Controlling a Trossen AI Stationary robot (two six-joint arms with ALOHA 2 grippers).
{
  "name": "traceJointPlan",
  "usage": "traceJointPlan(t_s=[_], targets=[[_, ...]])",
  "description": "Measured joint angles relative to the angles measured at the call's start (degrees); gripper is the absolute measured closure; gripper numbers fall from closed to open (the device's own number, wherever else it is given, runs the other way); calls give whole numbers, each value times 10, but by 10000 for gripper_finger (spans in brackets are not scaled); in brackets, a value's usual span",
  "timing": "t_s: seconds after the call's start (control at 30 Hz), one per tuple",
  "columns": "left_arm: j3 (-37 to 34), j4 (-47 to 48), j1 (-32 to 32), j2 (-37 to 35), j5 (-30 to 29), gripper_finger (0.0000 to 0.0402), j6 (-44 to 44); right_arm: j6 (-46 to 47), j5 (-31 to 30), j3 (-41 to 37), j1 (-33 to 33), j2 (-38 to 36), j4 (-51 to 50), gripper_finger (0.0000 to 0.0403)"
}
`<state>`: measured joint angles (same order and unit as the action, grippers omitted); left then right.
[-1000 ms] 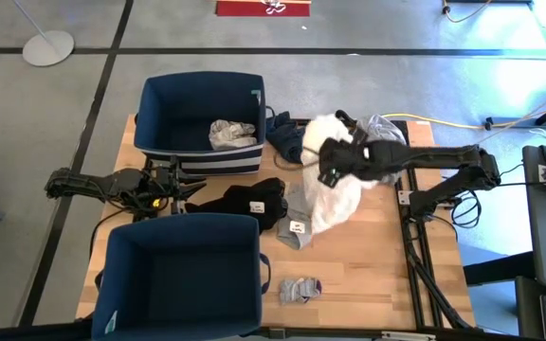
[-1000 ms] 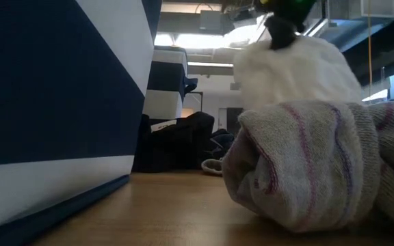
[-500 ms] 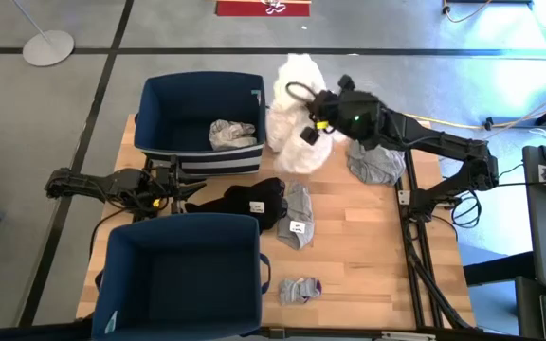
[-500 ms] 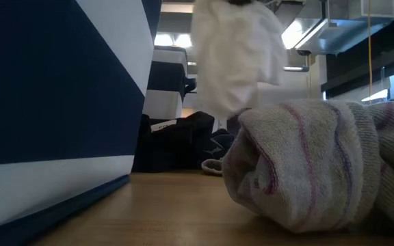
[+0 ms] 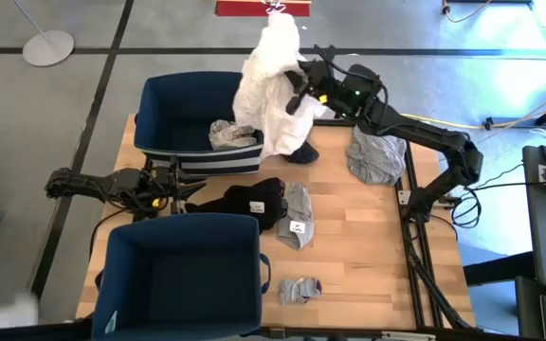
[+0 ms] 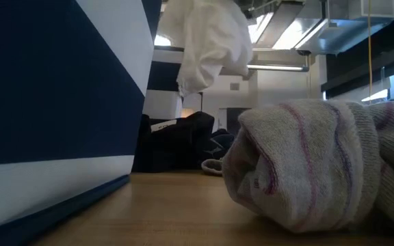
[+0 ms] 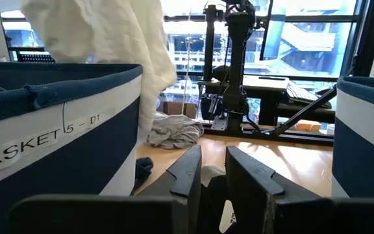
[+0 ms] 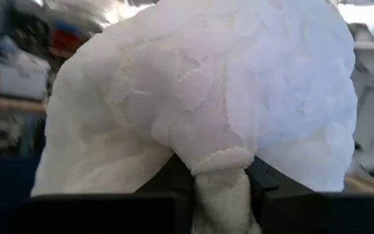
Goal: Sort clothes
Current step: Put the white shirt into the top blue laundry organizer
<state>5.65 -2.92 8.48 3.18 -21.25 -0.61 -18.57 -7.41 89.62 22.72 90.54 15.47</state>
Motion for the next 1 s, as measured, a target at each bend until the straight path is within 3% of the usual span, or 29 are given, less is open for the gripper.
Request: traceJointPlan(t_s=[0.23,0.43,0.57,0.8,1.0], targets=[[0,-2,0,0,0,341,-10,-13,55,3,18,63,189,342],[0,-10,0,0,0,341,-9,-15,121,112,17,130,219,340],[0,-10,0,0,0,341,-9,-17,159,218,17,187,165,340],[0,-8,0,0,0,341,-12,-14,161,387,18,277,54,339],[0,-7,0,0,0,341,-13,-13,178,418,18,307,-138,339]])
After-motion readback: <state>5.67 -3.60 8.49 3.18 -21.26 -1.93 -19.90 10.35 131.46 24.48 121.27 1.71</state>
